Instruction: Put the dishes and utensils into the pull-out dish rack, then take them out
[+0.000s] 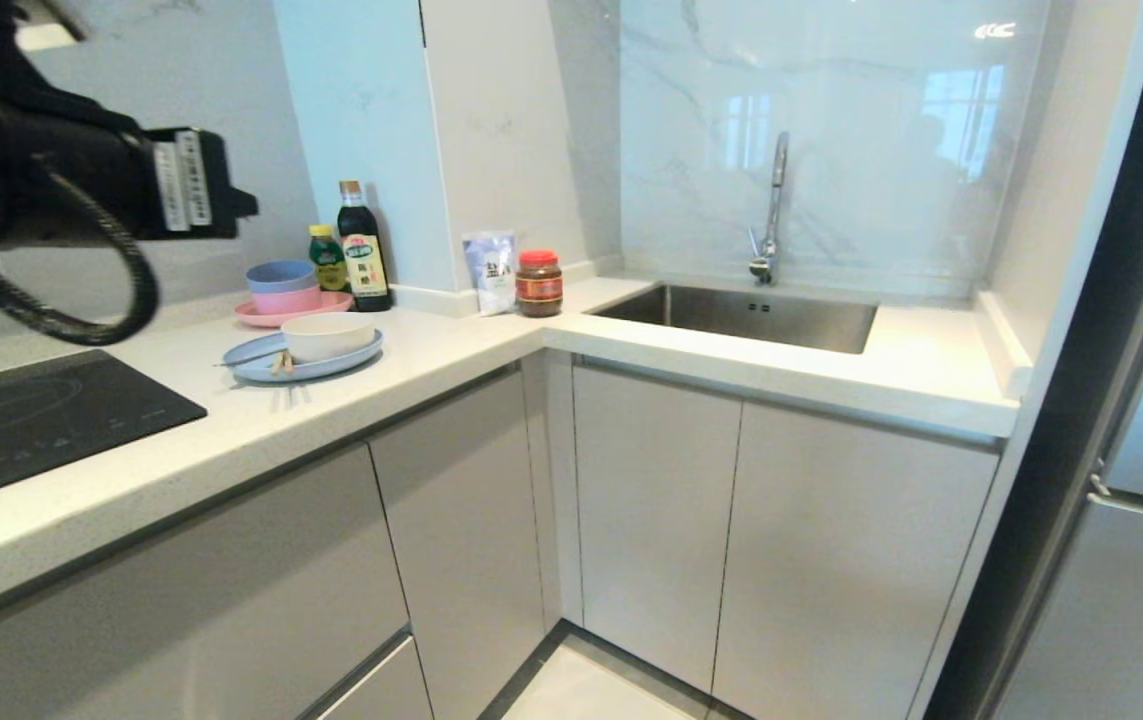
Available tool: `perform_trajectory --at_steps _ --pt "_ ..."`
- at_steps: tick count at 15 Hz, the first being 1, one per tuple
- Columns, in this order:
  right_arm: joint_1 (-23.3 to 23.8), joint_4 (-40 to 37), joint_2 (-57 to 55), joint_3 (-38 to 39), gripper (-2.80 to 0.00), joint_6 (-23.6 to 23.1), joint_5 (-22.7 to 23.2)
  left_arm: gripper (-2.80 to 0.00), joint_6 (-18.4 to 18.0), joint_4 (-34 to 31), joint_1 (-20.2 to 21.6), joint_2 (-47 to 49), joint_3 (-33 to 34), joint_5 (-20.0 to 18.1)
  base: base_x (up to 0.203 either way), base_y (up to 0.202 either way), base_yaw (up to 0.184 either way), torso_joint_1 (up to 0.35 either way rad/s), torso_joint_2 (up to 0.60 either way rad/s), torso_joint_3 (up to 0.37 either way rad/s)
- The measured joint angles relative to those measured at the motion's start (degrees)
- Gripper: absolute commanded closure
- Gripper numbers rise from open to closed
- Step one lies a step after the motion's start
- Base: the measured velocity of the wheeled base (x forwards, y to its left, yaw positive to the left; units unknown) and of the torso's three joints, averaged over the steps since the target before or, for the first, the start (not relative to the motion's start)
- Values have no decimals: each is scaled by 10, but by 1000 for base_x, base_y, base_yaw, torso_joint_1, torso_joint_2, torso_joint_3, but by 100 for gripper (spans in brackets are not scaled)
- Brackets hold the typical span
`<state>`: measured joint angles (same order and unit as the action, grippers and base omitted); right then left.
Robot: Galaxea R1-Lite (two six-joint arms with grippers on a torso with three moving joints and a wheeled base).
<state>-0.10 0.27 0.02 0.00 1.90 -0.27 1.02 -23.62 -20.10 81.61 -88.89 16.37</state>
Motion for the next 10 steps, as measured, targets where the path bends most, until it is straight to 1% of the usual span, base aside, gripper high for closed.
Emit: perform_trajectory --at_steps 1,3,5,6,7,8,9,10 --pt "0 0 0 0 0 0 0 0 -22 1 25 -34 15 -25 0 0 0 0 0 0" --pt "0 0 0 0 0 0 0 0 -65 4 81 -104 53 -91 0 0 0 0 0 0" --pt "0 0 0 0 0 0 0 0 -92 6 129 -181 95 -164 0 0 0 0 0 0" --pt "0 0 0 0 0 0 0 0 -100 7 148 -221 117 -192 0 0 0 0 0 0" --pt "0 0 0 0 0 0 0 0 -109 7 162 -261 141 -212 0 0 0 0 0 0" --pt "0 0 0 0 0 0 0 0 -121 8 173 -302 170 -223 0 0 0 0 0 0" --pt "0 0 0 0 0 0 0 0 -129 11 182 -340 206 -228 0 0 0 0 0 0" --pt "0 0 0 0 0 0 0 0 -130 21 188 -380 255 -231 0 0 0 0 0 0"
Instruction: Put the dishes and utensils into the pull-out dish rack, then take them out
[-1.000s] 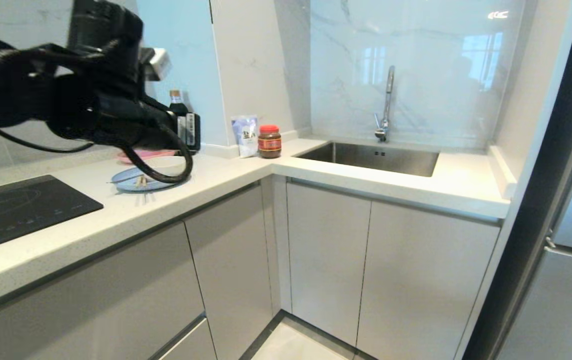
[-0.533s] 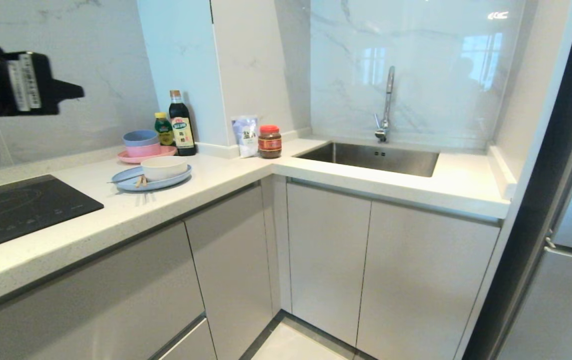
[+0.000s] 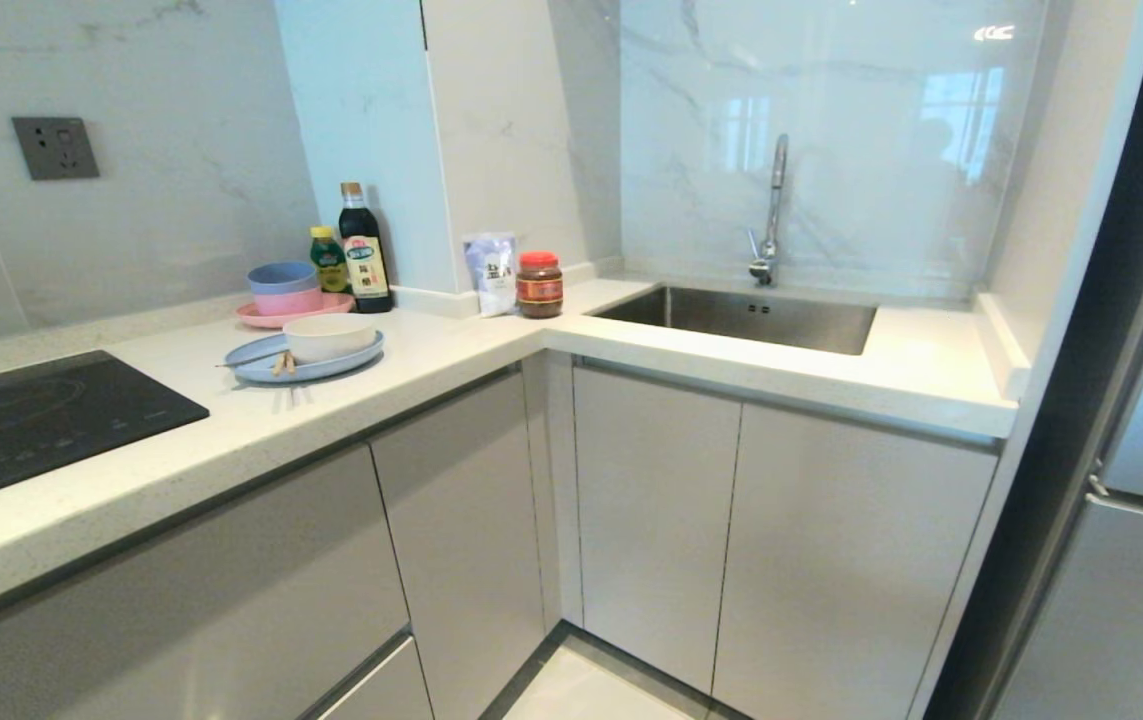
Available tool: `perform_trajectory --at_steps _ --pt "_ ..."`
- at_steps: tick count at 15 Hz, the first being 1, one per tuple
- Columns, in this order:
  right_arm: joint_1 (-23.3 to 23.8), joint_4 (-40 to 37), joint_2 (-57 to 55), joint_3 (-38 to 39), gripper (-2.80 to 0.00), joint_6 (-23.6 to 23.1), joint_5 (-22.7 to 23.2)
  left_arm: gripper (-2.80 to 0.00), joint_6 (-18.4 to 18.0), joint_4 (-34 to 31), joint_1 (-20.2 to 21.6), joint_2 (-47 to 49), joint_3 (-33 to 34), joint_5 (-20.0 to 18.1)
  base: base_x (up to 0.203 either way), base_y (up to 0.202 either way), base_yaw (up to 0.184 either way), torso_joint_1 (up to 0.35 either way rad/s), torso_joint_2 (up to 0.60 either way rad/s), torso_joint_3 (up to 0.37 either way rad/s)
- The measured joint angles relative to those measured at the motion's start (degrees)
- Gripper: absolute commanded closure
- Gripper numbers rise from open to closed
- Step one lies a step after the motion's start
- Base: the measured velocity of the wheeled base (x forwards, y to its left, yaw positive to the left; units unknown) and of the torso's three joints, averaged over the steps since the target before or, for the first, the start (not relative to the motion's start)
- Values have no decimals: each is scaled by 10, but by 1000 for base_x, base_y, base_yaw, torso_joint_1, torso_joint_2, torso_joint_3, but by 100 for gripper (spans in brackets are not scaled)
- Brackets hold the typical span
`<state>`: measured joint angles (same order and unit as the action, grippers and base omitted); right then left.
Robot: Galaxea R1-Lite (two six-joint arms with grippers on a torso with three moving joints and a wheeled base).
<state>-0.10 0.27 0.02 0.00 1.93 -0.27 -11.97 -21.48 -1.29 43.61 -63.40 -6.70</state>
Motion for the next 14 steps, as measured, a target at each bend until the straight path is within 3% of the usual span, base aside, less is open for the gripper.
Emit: perform_trajectory --at_steps 6,11,14 --pt "0 0 0 0 0 0 0 0 89 123 23 -227 266 -1 0 0 0 0 0 0" --pt "0 0 0 0 0 0 0 0 106 146 20 -384 435 38 0 0 0 0 0 0" --pt "0 0 0 0 0 0 0 0 127 190 18 -423 507 62 0 0 0 0 0 0"
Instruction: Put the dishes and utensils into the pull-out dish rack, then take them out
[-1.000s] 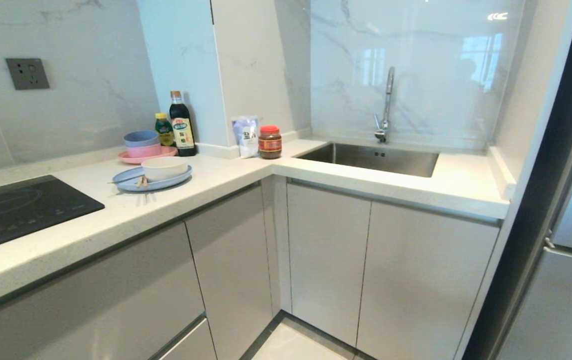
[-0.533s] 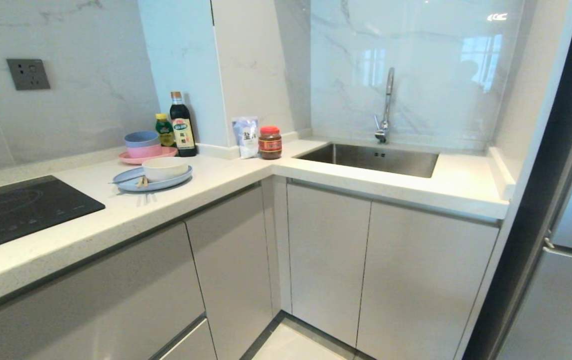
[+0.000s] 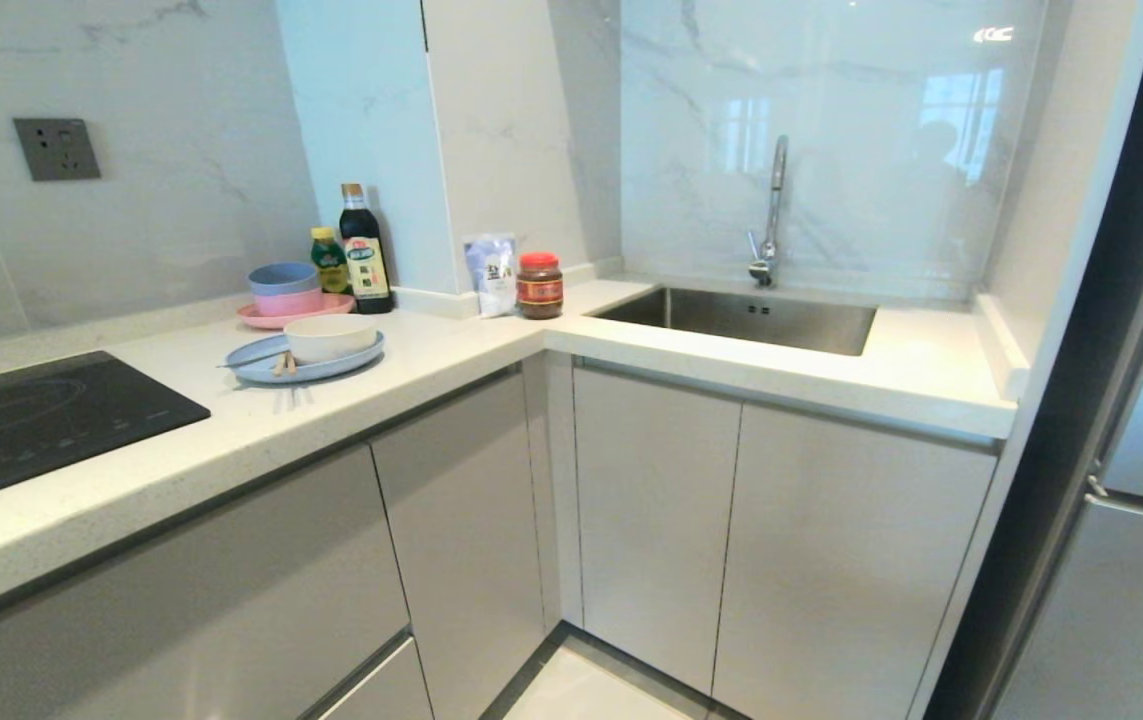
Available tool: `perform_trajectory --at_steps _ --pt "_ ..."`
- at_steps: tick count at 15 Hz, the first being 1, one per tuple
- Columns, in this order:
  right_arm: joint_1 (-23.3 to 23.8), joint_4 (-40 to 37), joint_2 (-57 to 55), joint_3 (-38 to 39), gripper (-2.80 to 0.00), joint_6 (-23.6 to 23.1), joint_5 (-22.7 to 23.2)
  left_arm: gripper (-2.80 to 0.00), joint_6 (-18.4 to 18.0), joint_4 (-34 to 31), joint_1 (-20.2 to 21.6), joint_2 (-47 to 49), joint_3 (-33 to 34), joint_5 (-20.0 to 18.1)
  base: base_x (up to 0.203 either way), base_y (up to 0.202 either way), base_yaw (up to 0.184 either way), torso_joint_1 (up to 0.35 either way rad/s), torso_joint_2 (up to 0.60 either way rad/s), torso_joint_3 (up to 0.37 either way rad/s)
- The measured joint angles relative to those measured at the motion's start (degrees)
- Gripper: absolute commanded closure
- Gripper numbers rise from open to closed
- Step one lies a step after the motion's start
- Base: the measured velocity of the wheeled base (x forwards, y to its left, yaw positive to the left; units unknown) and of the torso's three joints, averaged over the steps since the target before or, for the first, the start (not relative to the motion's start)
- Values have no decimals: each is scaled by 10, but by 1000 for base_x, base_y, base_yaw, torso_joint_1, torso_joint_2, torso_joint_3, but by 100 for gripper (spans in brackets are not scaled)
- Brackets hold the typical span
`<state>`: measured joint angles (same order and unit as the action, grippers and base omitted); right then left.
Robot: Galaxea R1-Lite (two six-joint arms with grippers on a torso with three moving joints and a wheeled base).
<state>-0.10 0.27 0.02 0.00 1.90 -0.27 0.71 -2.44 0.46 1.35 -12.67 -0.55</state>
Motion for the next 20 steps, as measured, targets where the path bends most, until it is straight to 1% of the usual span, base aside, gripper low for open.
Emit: perform_trajectory --at_steps 3,4,5,6,8,12,13,15,16,20 --pt "0 0 0 0 0 0 0 0 -9 95 0 -11 95 3 0 0 0 0 0 0" --pt "0 0 0 0 0 0 0 0 -13 125 -1 -12 110 4 0 0 0 0 0 0" --pt "0 0 0 0 0 0 0 0 -17 134 0 -13 118 5 0 0 0 0 0 0" --pt "0 0 0 0 0 0 0 0 -19 117 0 -13 122 4 0 0 0 0 0 0" --pt "0 0 0 0 0 0 0 0 -18 59 0 -14 126 -3 0 0 0 0 0 0" --pt "0 0 0 0 0 0 0 0 -12 55 0 -14 127 -1 0 0 0 0 0 0" --pt "0 0 0 0 0 0 0 0 -2 55 0 -14 127 1 0 0 0 0 0 0" --pt "0 0 0 0 0 0 0 0 28 57 0 -14 127 7 0 0 0 0 0 0" --pt "0 0 0 0 0 0 0 0 34 58 0 -14 127 10 0 0 0 0 0 0" --pt "0 0 0 0 0 0 0 0 35 58 0 -14 127 11 0 0 0 0 0 0"
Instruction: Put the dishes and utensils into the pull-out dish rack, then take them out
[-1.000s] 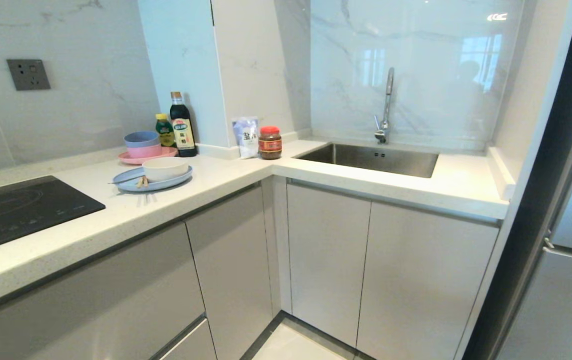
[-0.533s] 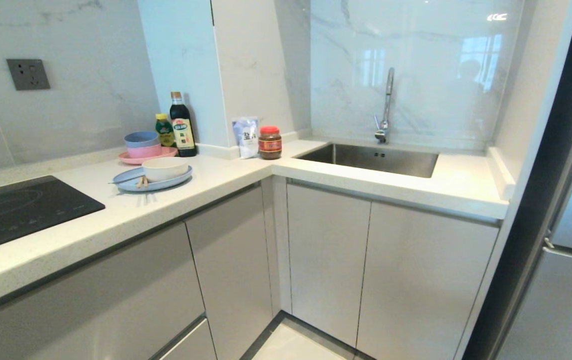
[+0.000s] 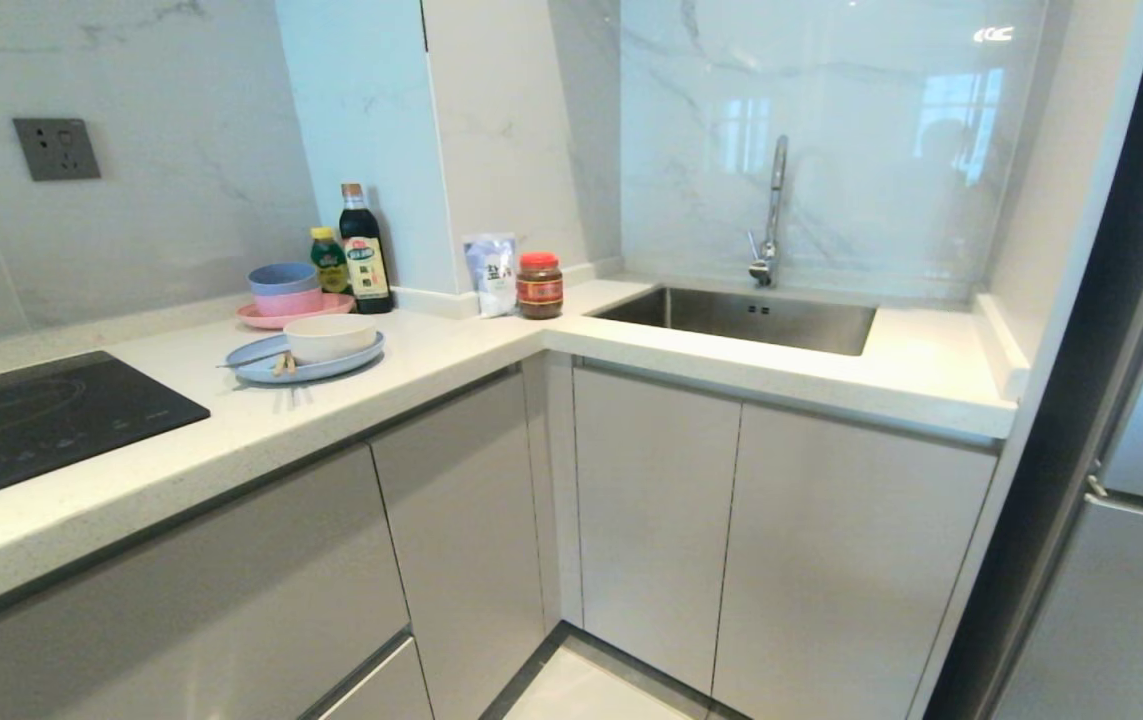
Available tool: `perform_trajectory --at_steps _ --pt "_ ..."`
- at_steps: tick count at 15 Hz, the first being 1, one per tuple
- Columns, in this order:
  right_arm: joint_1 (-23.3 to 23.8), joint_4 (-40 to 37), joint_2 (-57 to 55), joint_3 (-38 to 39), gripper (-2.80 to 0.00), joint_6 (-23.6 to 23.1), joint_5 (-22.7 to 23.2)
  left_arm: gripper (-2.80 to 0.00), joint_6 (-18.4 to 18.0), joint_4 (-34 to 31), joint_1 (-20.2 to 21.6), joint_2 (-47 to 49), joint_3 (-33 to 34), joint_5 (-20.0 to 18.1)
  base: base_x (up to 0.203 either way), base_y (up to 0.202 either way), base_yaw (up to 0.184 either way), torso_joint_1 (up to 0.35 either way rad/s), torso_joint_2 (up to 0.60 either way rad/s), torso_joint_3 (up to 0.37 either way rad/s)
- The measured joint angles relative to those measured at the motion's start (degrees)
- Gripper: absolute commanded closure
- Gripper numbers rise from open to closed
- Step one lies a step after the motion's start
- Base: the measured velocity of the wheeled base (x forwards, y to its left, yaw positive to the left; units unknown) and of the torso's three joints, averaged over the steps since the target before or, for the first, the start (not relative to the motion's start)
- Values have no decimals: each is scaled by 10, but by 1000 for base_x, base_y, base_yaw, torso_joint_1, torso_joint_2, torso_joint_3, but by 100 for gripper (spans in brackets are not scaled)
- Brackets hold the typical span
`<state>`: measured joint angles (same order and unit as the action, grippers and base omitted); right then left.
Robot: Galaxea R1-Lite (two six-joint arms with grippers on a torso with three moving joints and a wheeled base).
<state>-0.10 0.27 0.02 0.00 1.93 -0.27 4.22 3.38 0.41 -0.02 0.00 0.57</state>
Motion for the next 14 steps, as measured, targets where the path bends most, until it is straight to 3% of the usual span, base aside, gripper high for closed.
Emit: perform_trajectory --at_steps 14 --pt "0 0 0 0 0 0 0 0 0 0 0 0 0 0 0 0 0 0 0 0"
